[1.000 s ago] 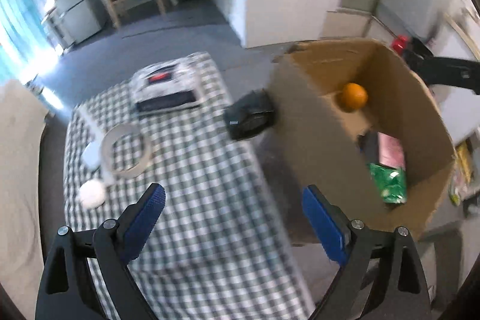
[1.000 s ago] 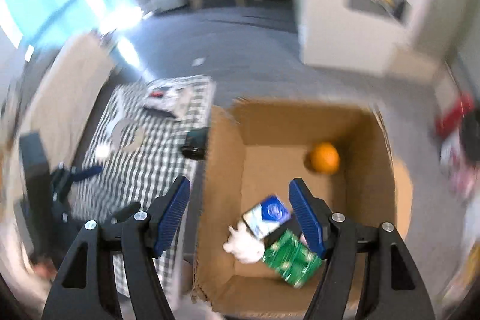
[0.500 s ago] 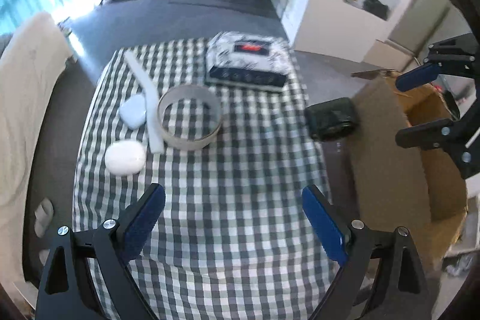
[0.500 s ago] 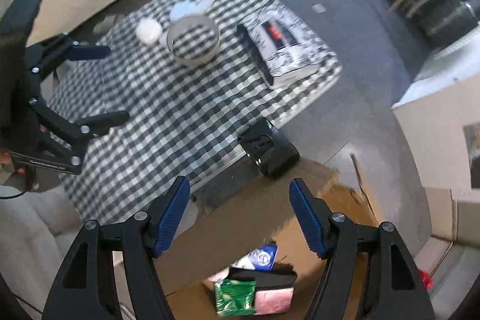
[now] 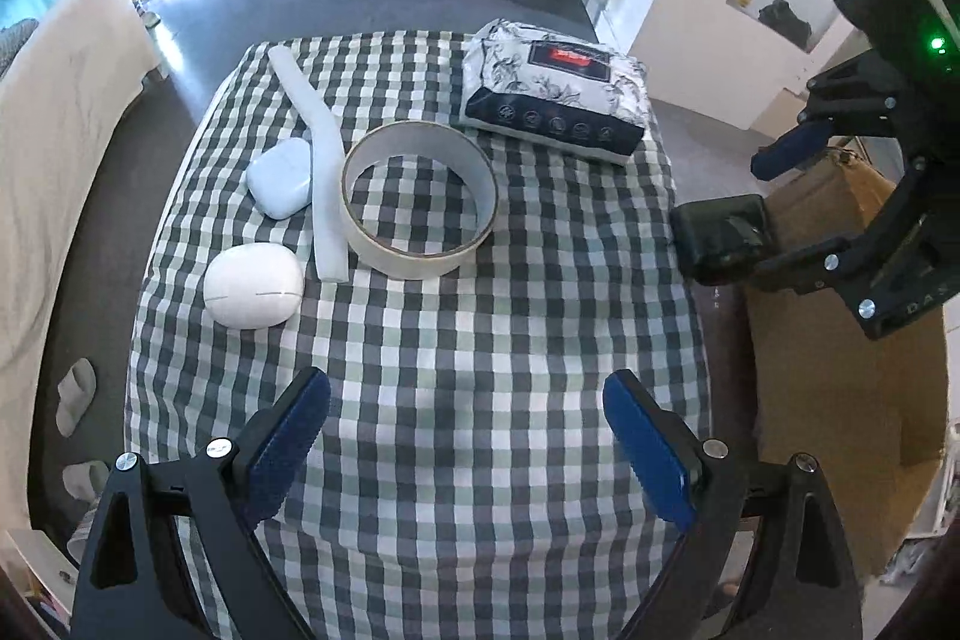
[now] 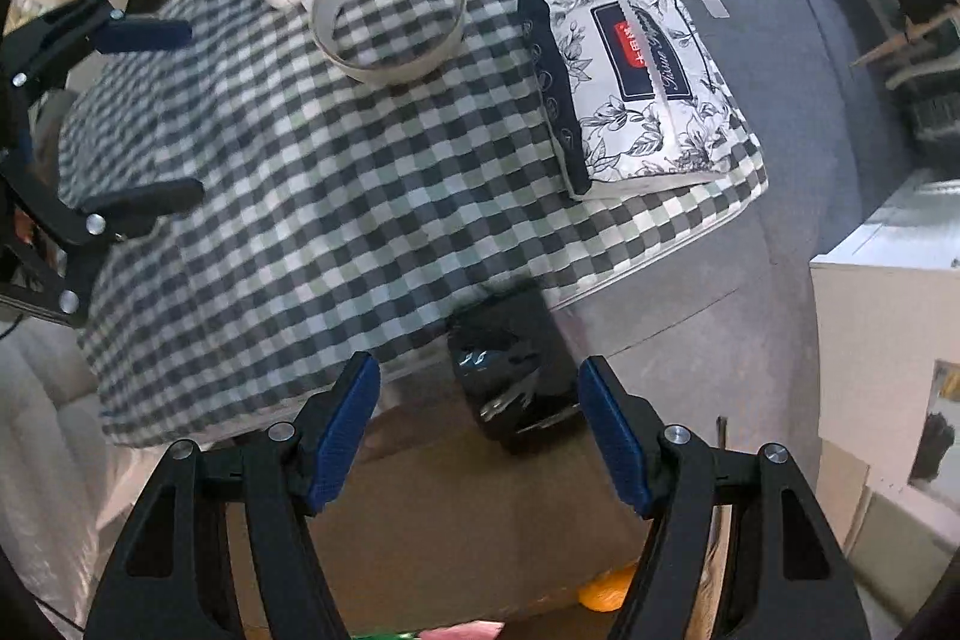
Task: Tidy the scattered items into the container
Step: 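Grasp the black glossy jar at the bed edge with the right gripper, then carry the black jar over the box and open the right gripper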
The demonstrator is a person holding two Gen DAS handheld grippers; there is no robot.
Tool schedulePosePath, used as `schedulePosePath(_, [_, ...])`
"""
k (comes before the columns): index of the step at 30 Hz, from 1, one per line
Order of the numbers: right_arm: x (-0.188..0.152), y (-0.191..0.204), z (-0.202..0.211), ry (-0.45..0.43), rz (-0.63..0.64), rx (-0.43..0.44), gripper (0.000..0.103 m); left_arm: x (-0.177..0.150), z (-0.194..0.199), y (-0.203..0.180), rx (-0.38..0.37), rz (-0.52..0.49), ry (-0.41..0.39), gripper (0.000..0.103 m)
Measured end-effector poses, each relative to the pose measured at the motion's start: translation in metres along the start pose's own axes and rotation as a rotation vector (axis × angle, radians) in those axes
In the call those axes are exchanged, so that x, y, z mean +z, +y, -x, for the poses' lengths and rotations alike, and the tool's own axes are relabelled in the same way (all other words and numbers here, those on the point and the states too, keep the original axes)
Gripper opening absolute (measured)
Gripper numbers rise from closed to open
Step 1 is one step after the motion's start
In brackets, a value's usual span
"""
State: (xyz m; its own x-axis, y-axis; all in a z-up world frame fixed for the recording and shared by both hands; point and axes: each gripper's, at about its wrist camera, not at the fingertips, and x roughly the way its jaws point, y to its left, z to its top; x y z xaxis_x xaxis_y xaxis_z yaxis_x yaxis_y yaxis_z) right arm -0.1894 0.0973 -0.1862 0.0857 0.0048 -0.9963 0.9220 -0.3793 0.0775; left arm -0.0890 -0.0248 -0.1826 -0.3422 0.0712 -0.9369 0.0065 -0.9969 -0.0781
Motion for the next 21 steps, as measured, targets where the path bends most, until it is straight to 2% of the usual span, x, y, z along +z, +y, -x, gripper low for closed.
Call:
schedulePosePath(8, [0.017, -0.004, -0.040, 0.094, 0.072, 0.006, 0.069, -0.005, -0.014, 0.011, 0.000, 0.027, 0.028, 0.095])
schedulePosePath(13, [0.020, -0.006, -0.073, 0.204, 0.123, -0.014, 0.069, -0.004, -0.020, 0.015, 0.006, 0.038, 0.035, 0.095])
schedulePosePath(14, [0.020, -0.006, -0.077, 0.221, 0.137, -0.019, 0.067, -0.004, -0.021, 0.016, 0.006, 0.040, 0.037, 0.095])
schedulePosePath(15, [0.019, -0.007, -0.080, 0.233, 0.141, -0.019, 0.050, -0.004, -0.022, 0.017, 0.007, 0.043, 0.039, 0.095])
schedulePosePath(17, [0.020, -0.009, -0.080, 0.231, 0.128, -0.023, 0.050, -0.004, -0.023, 0.019, 0.007, 0.049, 0.045, 0.095])
schedulePosePath(21, [0.023, -0.013, -0.062, 0.155, 0.095, -0.048, 0.048, -0.002, -0.020, 0.021, 0.008, 0.051, 0.045, 0.095])
